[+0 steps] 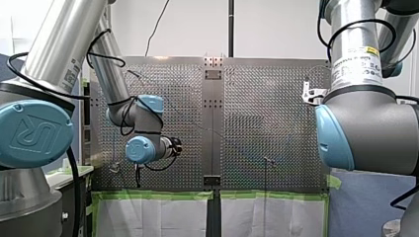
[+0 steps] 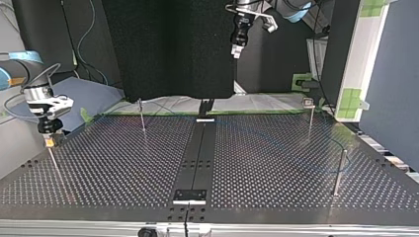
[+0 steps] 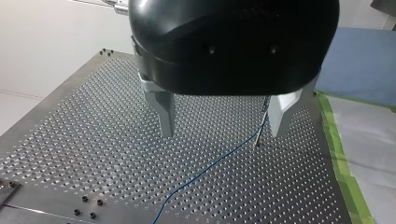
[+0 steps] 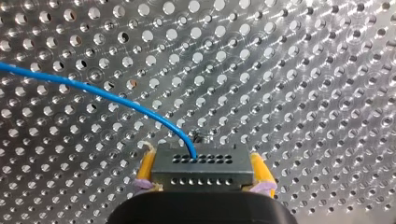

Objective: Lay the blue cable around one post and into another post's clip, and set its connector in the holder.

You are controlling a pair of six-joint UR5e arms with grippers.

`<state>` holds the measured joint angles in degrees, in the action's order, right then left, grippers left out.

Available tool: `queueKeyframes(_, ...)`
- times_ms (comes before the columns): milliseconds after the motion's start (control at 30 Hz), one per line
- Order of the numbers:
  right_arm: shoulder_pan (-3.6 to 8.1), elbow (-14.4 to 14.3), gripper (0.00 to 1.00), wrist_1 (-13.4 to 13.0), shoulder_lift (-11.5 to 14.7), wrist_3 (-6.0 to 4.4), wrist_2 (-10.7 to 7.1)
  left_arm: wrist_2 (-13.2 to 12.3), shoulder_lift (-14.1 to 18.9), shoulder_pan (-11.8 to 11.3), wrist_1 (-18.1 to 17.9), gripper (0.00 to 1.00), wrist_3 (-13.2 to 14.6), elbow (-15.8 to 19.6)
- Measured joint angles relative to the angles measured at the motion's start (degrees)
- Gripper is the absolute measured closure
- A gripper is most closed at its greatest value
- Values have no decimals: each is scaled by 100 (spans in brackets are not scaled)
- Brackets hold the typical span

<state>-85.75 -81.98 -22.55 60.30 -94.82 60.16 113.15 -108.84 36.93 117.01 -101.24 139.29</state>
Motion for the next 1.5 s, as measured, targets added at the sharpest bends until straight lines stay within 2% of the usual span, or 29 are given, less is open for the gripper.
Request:
queueKeyframes(333,-1,-4,100,-22,-15,71,-2,-1,0,-1,-2,0,-7,0)
queueKeyframes(833,-14,-8,100,-67,-52,75,0,0,0,1,-8,0,-9,0)
queueKeyframes(1500,2,-8,100,-316,-74,-75,-2,0,0,1,1,0,-5,-25)
